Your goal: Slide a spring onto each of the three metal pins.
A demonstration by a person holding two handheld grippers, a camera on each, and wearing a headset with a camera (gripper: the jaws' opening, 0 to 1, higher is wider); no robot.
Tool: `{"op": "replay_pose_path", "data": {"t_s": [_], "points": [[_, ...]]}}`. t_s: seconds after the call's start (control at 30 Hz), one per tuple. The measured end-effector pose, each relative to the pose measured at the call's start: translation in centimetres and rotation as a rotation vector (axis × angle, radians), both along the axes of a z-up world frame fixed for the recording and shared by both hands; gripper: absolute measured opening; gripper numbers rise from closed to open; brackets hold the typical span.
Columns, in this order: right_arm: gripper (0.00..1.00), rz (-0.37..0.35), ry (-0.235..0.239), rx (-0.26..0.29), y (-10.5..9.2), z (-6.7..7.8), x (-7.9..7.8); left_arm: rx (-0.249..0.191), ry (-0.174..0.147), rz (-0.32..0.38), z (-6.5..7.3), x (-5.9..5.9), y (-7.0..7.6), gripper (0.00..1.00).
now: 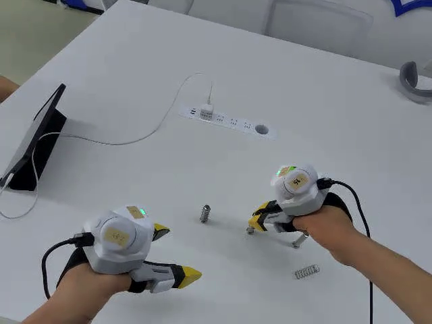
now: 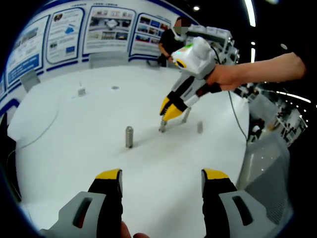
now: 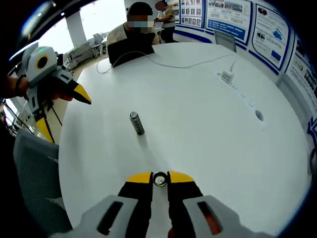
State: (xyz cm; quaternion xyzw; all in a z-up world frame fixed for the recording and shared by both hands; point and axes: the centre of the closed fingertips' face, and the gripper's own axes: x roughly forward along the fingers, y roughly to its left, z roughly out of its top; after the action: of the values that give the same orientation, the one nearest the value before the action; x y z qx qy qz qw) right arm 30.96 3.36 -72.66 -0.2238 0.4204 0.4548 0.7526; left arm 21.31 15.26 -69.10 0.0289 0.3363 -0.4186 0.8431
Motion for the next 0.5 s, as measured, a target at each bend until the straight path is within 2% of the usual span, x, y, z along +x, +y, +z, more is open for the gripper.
{"op": "replay_pose_path", "data": {"t_s": [0.27,0.5], "points": [[0.13,-0.011,0.008,-0.017,-0.3,-1.6,-0.3,-0.004,0.009,0.000,-0.1,-0.2,-0.2,0.65],[0.13,-0.020,0.015,-0.010,-0.1,-1.9,-0.4,-0.007,0.012,0.008,-0.1,-0.2,-0.1,0.65]]}}
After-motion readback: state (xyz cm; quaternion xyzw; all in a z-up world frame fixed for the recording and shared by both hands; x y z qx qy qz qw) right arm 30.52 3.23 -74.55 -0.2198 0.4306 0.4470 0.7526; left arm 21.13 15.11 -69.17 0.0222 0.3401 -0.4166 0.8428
